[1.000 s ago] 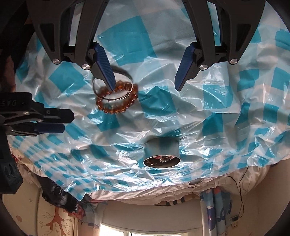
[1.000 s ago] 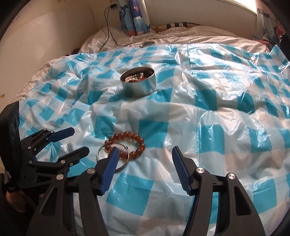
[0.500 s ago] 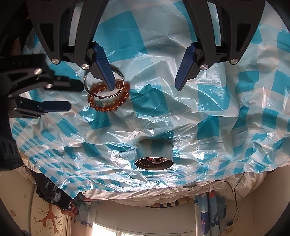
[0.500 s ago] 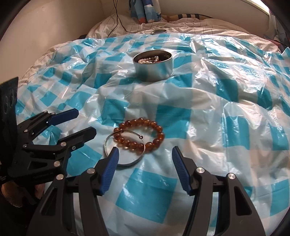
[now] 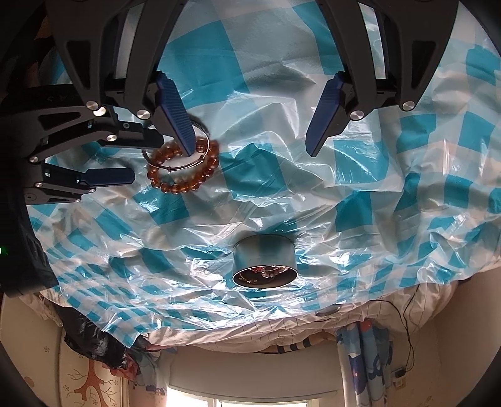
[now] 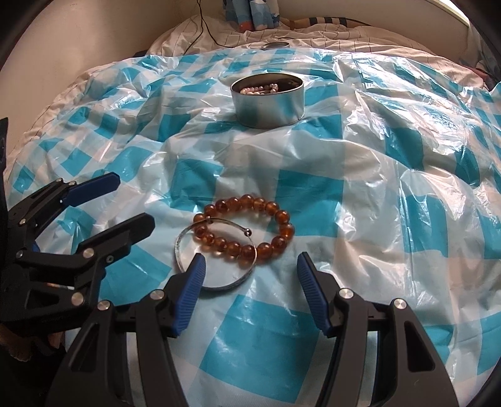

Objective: Organize jewelry
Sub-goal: 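Move both grippers back to the amber bead bracelet and metal bangle, then grasp the metal bangle with the right gripper while the left gripper grasps the amber bead bracelet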

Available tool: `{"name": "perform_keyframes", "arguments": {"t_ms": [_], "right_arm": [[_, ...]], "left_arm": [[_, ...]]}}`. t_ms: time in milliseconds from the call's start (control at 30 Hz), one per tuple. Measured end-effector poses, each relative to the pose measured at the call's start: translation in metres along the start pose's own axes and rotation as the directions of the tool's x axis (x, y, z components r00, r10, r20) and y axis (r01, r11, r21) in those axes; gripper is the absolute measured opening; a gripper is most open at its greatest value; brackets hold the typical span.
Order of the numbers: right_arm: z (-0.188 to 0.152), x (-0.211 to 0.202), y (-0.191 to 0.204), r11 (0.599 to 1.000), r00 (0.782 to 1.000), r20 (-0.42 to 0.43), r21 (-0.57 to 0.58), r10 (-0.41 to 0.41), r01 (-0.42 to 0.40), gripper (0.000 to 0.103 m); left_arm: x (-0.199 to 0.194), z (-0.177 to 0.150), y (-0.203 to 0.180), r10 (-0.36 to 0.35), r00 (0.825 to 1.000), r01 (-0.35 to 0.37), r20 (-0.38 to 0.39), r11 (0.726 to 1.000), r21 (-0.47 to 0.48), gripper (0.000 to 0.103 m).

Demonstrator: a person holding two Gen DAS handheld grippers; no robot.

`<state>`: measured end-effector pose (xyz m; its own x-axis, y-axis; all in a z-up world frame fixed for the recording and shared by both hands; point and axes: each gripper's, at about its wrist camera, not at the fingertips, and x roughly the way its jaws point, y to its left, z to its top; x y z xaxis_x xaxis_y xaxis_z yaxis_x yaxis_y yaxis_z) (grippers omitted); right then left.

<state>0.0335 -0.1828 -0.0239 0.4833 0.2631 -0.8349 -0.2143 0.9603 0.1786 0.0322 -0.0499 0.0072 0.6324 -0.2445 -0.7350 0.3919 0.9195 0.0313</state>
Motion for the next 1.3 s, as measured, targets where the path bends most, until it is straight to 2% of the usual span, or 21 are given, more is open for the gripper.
{"name": "perform_keyframes", "arguments": {"t_ms": [500,800,1167,1267,1300], "right_arm": [[0.000,0.007,0.006,0.998,0.999,-0.010,-0.042,-0.035,0.035,0.059],[-0.001,0.007,0.008,0.996,0.999,-0.011,-0.068,-0.053,0.052,0.055],[-0.004,0.006,0.010,0.988,0.995,-0.015,-0.121,-0.097,0.094,0.043],[-0.005,0.006,0.008,0.982,0.991,-0.024,-0.142,-0.131,0.126,0.032],[-0.005,0.005,0.006,0.980,0.989,-0.027,-0.143,-0.143,0.137,0.025]], "left_arm": [[-0.003,0.002,-0.001,0.019,1.000,-0.020,0.008,0.999,0.033,0.072],[-0.003,0.002,-0.006,0.030,0.999,-0.031,0.014,0.998,0.046,0.073],[-0.005,0.003,-0.009,0.039,0.999,-0.041,0.027,0.997,0.065,0.073],[-0.006,0.003,-0.010,0.043,0.998,-0.045,0.034,0.996,0.077,0.074],[-0.007,0.003,-0.012,0.043,0.998,-0.046,0.036,0.996,0.078,0.074]]}}
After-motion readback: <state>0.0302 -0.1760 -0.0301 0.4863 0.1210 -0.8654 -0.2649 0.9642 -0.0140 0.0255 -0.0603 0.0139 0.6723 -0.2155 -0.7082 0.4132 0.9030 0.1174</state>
